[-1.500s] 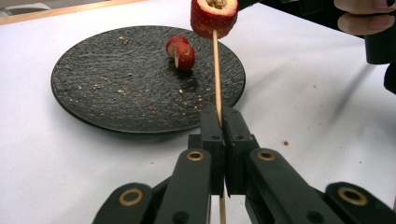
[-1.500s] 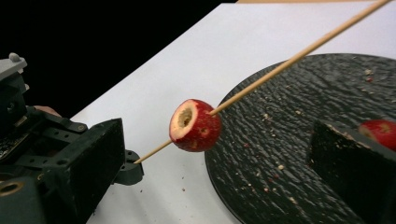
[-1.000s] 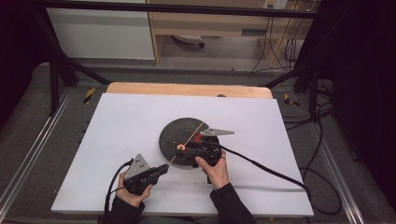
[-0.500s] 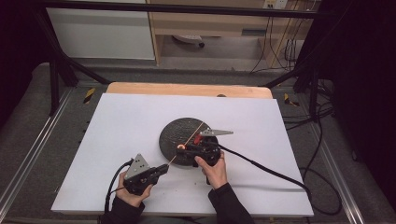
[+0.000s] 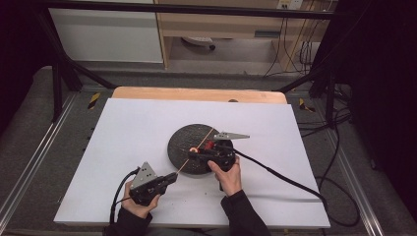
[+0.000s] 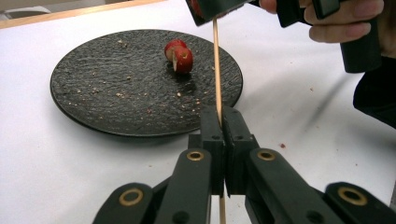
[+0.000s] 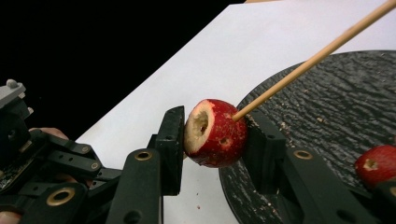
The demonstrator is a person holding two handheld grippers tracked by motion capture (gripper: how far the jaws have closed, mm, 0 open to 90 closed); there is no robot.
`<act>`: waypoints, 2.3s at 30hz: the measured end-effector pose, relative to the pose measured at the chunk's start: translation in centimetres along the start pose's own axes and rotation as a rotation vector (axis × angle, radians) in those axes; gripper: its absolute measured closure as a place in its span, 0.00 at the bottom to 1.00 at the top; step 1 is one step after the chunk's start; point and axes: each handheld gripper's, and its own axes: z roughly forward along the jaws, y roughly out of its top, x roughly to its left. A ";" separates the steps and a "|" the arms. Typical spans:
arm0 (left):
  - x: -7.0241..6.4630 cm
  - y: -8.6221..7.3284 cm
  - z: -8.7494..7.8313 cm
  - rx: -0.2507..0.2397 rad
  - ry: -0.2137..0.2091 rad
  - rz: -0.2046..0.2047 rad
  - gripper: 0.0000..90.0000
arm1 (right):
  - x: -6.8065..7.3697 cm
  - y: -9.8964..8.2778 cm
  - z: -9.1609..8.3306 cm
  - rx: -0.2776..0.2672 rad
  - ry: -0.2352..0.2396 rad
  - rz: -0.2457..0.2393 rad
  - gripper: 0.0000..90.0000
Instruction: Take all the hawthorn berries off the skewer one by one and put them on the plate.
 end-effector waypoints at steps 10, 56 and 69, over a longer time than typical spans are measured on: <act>0.0 0.1 -0.2 -0.009 0.000 0.002 0.98 | -0.4 1.1 -0.7 -0.013 -0.027 -0.011 0.70; 0.5 0.2 -0.8 -0.031 0.019 -0.016 0.98 | -6.6 7.8 -3.4 -0.101 -0.247 0.029 0.70; 0.8 0.2 -0.9 -0.039 0.024 -0.028 0.98 | -7.9 2.6 2.8 0.059 -0.242 0.005 0.70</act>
